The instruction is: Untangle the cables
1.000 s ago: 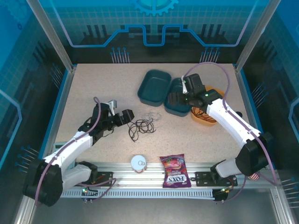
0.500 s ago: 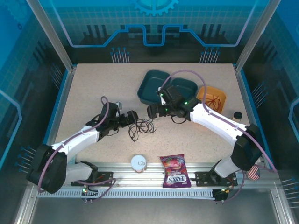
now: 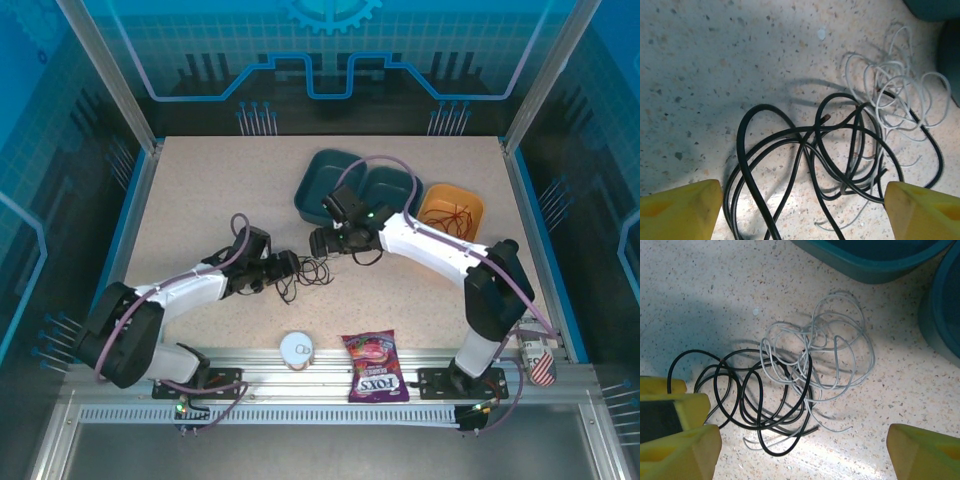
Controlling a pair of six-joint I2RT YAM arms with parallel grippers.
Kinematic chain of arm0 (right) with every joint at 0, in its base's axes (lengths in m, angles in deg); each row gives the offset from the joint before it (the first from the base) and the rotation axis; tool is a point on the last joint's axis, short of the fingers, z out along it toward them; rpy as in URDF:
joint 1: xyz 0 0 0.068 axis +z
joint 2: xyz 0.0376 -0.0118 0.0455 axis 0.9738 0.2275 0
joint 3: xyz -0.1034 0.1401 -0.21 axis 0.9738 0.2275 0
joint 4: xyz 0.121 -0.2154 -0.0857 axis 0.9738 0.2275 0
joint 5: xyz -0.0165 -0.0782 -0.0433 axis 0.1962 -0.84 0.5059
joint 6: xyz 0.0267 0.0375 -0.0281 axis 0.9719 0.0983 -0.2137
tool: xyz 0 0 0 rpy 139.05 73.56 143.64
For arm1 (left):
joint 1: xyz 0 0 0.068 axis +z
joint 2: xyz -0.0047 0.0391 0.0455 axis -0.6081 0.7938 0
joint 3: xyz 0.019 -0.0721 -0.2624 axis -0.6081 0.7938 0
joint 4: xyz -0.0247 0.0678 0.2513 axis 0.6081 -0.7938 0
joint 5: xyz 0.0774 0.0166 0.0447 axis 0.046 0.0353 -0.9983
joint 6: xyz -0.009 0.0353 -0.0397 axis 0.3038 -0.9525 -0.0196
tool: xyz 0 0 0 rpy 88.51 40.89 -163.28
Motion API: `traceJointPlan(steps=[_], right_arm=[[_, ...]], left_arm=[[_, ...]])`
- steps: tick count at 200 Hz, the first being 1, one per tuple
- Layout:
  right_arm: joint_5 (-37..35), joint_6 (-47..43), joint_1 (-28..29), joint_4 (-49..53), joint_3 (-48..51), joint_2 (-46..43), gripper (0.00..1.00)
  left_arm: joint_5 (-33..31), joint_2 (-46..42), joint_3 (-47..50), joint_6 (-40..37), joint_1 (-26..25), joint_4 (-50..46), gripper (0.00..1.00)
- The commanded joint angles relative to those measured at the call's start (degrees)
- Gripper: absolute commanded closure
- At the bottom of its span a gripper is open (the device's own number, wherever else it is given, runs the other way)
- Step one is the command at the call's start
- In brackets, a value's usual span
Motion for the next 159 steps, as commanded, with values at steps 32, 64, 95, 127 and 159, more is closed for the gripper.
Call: traceJointPlan(steps=[32,64,95,127,159], right_arm=[[-1.02,0.35,-0.31,5.86,-6.71,5.31,0.38],[-2.48,-0.39,-0.33,6.71,-8.04,7.63,0.42],[-5.01,-0.57,-0.38,8.43,-8.84,10.03,0.49],[-5.78,-0.53,-0.71,8.54,-8.67,11.81,0.54],[-4.97,-1.10,-0.86,8.07,-9.97,14.22,0.59]], left_arm=[[1.04,3.71,-1.44,1.46,-1.08,2.03,0.42],[1.00,4.46,0.12,3.16,-1.07,3.10,0.58],[0.01,4.07,1.11,4.36,-0.99,3.33,0.72],[-1.90,2.76,0.96,3.72,-0.99,0.93,0.86],[-2.68,1.89,0.42,2.64,-1.00,-0.92,0.88]])
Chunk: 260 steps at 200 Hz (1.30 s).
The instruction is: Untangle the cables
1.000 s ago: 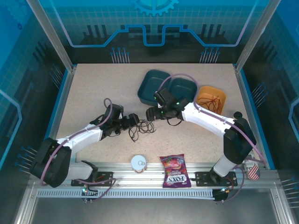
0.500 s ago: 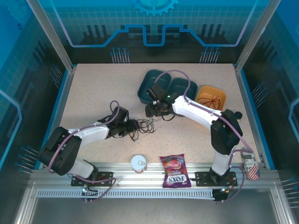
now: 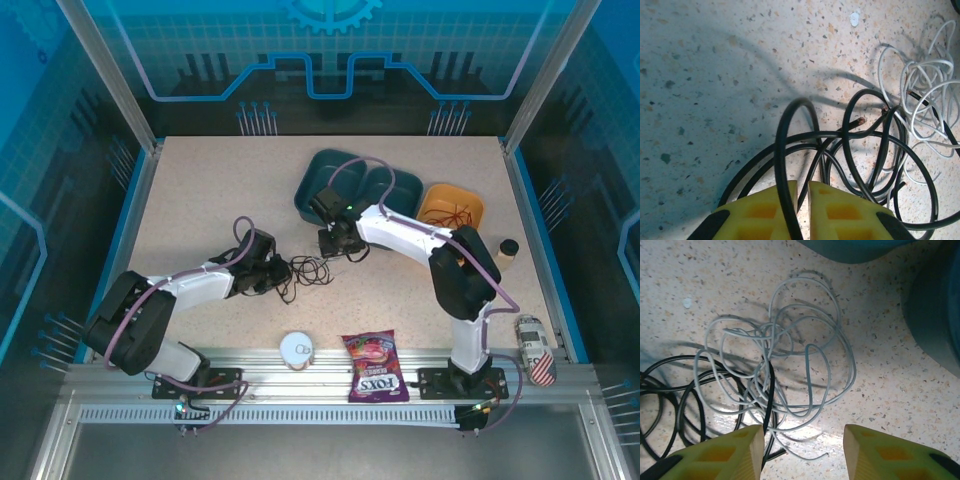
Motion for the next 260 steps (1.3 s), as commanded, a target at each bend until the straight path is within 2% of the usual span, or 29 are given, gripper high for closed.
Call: traceJointPlan(steps=[1,66,99,136,152,214,260], right_arm=[[-0.65,-0.31,-0.40,1.36,-2.74,2.39,0.59],[-1.24,-1.02,-1.20,0.98,-4.33,6.32,0.68],[-1.10,-1.51,-1.26,-0.14,-3.07,6.10,0.79],[0.41,-3.53,-1.15,-3.03,-0.73,3.79,0.97],[0.85,-4.54,-0.76,-4.92,0.82,1.76,1.00],[-4.44,-7.75,1.75,-6.10,2.87,-7.25,1.00],[-6.68,-9.87,3.67,-8.21,3.35,-15.13,1.00]], left_arm=[[-1.67,-1.81,0.07,-1.35,-0.29,-2.96,0.88],[-3.37,-3.88,0.59,-1.17,-0.21,-5.11,0.89],[-4.92,-5.71,1.07,-1.35,0.10,-6.00,0.92],[-5.87,-7.78,1.72,-2.04,1.83,-7.65,0.94],[-6.25,-9.27,2.25,-2.16,2.88,-8.16,0.94],[-6.77,-15.08,4.11,-4.33,8.29,-10.66,0.91],[-6.19,-15.73,4.90,-4.18,10.06,-9.02,0.91]])
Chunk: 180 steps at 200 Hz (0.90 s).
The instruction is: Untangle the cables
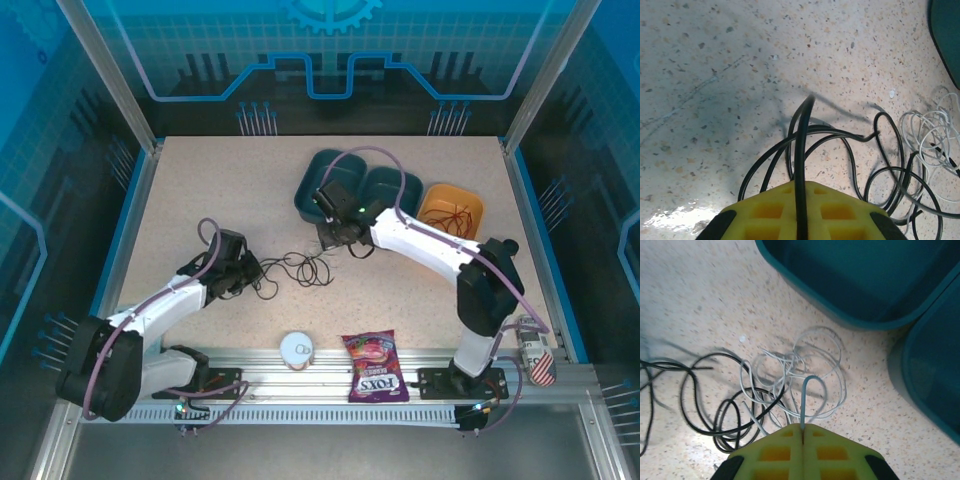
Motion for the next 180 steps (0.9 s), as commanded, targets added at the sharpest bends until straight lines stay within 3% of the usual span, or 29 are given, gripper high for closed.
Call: traceJointPlan(steps=[1,93,180], right_arm=[[-2.46,-2.13,1.61,-2.12,0.88,-4.96,1.00],[0.28,-9.54,4.66,-4.89,-1.87,-17.10,1.00],[-0.74,-15.84,4.93,-3.80,-7.92,-21.95,1.00]], left_arm=[[-0.22,-0.82,1.03,-1.13,0.91,0.02,0.91],[1.12,0.73,1.67,-0.41,1.09,2.25,0.91],[1.34,1.41,1.66,-0.25,1.17,2.69,0.90]])
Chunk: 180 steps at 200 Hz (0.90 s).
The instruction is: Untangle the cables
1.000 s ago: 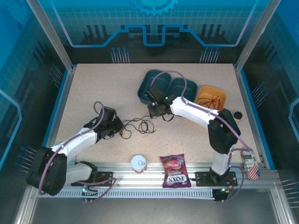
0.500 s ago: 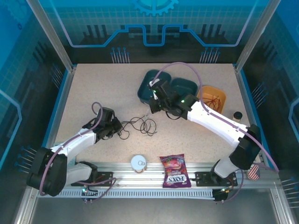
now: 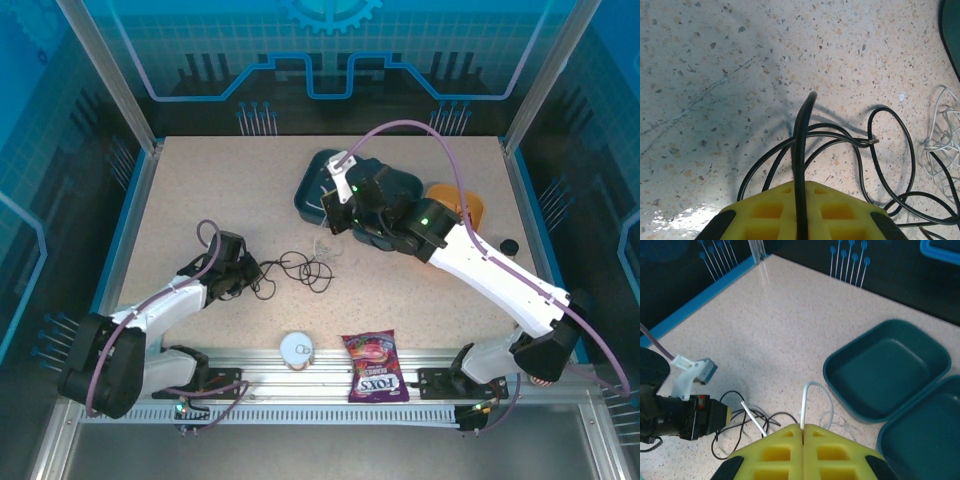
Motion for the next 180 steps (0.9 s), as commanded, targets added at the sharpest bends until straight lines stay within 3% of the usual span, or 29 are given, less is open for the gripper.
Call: traceJointPlan(steps=[1,85,130,180], right_arm=[[-0.92,-3.43,0.68,0.07,-3.86,-1.84,1.00],[-6.01,-7.36,0.75,5.63,-15.00,0.66,1.00],[-10.23,-8.07,-0.61,8.96,-18.82,3.32,1.00],[-9.54,-5.95,-7.10,12.29,-21.65,6.42,1.00]], left_arm=[[1.28,0.46,0.50,-0.27,0.50,1.04,0.90],[2.14,0.71,0.67,0.36,0.50,2.14,0.86],[2.71,0.22,0.48,0.37,0.50,2.43,0.69],[2.37,-1.88,0.73,0.28,0.51,1.42,0.48]])
